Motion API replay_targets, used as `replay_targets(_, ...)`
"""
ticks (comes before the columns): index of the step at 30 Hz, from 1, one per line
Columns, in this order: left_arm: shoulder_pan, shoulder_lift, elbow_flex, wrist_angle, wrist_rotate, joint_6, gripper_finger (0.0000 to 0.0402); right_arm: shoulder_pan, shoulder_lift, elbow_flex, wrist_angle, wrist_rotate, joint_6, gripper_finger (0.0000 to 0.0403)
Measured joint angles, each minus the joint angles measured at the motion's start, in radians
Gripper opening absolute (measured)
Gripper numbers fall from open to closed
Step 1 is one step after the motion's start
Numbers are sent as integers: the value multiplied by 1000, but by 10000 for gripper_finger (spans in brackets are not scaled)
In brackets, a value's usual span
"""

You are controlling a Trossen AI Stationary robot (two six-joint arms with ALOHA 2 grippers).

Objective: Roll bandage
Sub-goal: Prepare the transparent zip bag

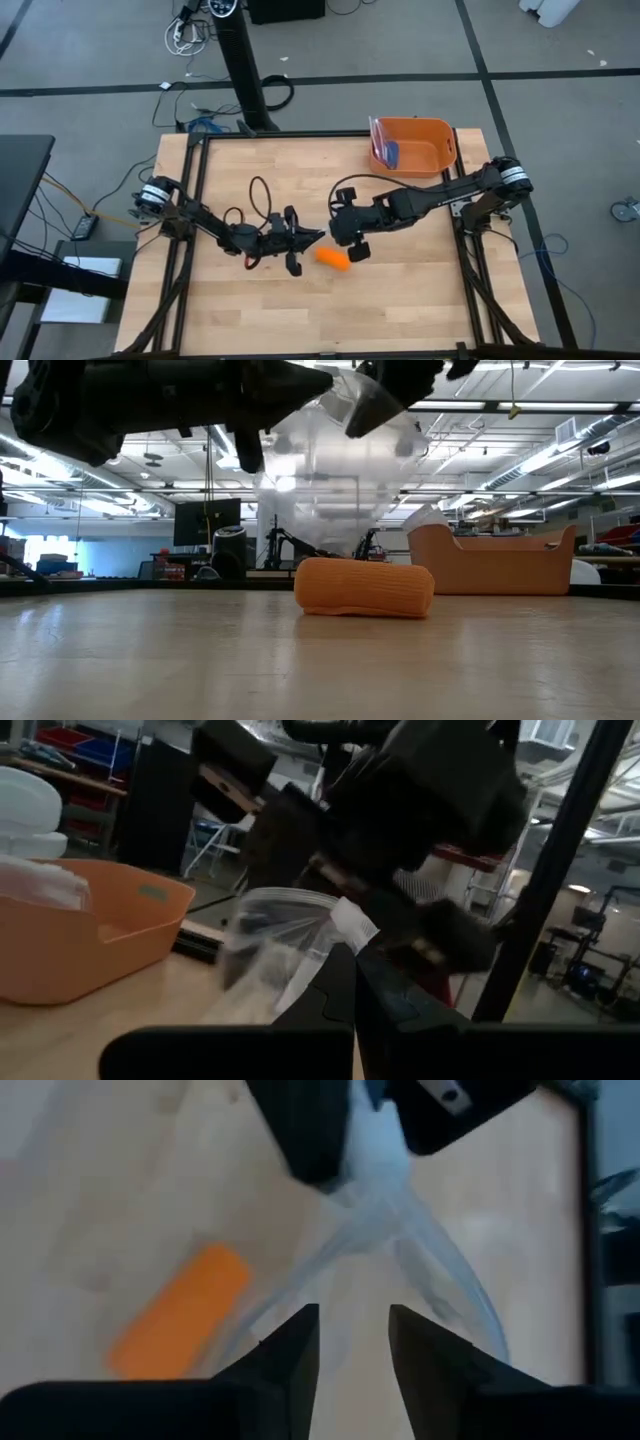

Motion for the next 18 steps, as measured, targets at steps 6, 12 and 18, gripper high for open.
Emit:
replay_targets(6,-16,9,-10,-46,-65,4,0,10,-12,0,3,-81,113,123)
replay_targets(12,-27,67,18,-21,-105,3,0,12,-4,0,49,-85,162,103)
replay_targets(18,-49,140,52,43,-130,48,0,12,-4,0,-7,-58,243,35)
